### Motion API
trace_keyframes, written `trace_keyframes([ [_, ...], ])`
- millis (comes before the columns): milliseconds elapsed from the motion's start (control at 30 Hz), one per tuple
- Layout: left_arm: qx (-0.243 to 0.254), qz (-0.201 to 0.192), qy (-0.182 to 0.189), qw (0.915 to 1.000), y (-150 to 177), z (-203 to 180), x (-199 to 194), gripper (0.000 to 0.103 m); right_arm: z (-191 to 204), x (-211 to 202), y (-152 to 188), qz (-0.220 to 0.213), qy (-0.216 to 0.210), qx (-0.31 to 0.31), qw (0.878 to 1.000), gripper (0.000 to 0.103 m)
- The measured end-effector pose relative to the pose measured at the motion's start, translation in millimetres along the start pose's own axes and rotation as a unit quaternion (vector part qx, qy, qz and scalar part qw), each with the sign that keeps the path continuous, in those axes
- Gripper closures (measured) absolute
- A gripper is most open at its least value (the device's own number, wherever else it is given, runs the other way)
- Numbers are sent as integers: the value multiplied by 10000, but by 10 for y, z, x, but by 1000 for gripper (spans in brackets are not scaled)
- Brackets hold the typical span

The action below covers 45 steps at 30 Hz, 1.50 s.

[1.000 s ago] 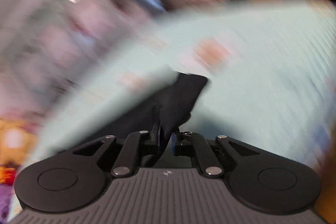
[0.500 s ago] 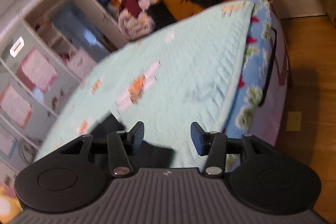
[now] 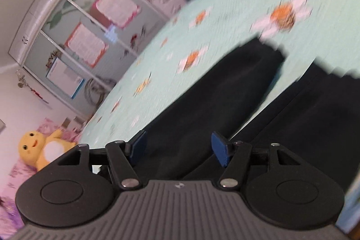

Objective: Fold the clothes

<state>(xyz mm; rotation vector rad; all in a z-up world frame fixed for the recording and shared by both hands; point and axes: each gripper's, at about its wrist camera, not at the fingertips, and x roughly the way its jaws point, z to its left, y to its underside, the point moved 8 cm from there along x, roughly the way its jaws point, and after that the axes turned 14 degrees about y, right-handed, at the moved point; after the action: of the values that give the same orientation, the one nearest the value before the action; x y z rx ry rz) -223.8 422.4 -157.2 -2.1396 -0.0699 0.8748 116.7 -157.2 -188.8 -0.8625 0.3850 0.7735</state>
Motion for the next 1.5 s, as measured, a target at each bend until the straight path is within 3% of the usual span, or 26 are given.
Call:
trace_keyframes([
  [100, 81, 240, -65, 9997, -201, 85, 416, 40, 376, 197, 113, 284, -306, -229, 9989, 38],
  [233, 274, 589, -51, 9979, -399, 133, 941, 40, 991, 505, 245, 504, -658, -1106, 9904, 34],
  [367, 326, 698, 127, 9969, -518, 85, 1332, 39, 1718, 874, 466, 487, -820, -2506, 9634, 29],
  [467, 392, 824, 164, 9957, -524, 48, 1583, 38, 2153, 1267, 758, 627, -830, -3193, 9419, 29],
  [533, 429, 913, 116, 9948, -499, 55, 1730, 38, 2328, 1524, 938, 789, -747, -3288, 9381, 29],
  [700, 481, 978, 217, 9938, -401, 47, 1894, 39, 2439, 2008, 1267, 1004, -331, -3200, 9415, 29],
  [733, 521, 968, 253, 9936, -391, 30, 1909, 43, 2451, 2047, 1317, 943, -237, -3340, 9376, 31],
  [767, 569, 940, 310, 9935, -392, 2, 1909, 49, 2471, 2079, 1366, 869, -137, -3508, 9323, 42],
  [800, 623, 889, 362, 9934, -401, -32, 1901, 68, 2483, 2097, 1384, 770, -17, -3643, 9281, 64],
  [833, 685, 787, 404, 9937, -435, -76, 1873, 95, 2491, 2106, 1385, 659, 115, -3760, 9242, 74],
  [900, 805, 524, 491, 9942, -542, -169, 1790, 97, 2524, 2037, 1302, 498, 19, -3724, 9267, 90],
  [933, 863, 404, 538, 9940, -604, -218, 1754, 98, 2555, 1989, 1235, 397, -73, -3673, 9292, 92],
  [1233, 1213, -255, 588, 9905, -1527, -609, 1781, 94, 3253, 1784, 521, -498, -605, -3445, 9355, 94],
  [1333, 1400, 332, 261, 9892, -1479, -515, 2235, 84, 3251, 2147, 499, -373, -292, -3404, 9391, 81],
  [1367, 1296, 591, 78, 9898, -1382, -413, 2371, 84, 3209, 2318, 523, -305, -103, -3432, 9387, 73],
  [1400, 1115, 761, -32, 9908, -1285, -311, 2435, 84, 3105, 2438, 567, -147, 138, -3414, 9397, 71],
  [1467, 807, 794, 51, 9936, -1097, -154, 2346, 82, 2829, 2612, 678, 270, 676, -3315, 9406, 71],
  [1500, 704, 764, 151, 9945, -1004, -84, 2233, 77, 2725, 2553, 720, 332, 634, -3166, 9458, 71],
])
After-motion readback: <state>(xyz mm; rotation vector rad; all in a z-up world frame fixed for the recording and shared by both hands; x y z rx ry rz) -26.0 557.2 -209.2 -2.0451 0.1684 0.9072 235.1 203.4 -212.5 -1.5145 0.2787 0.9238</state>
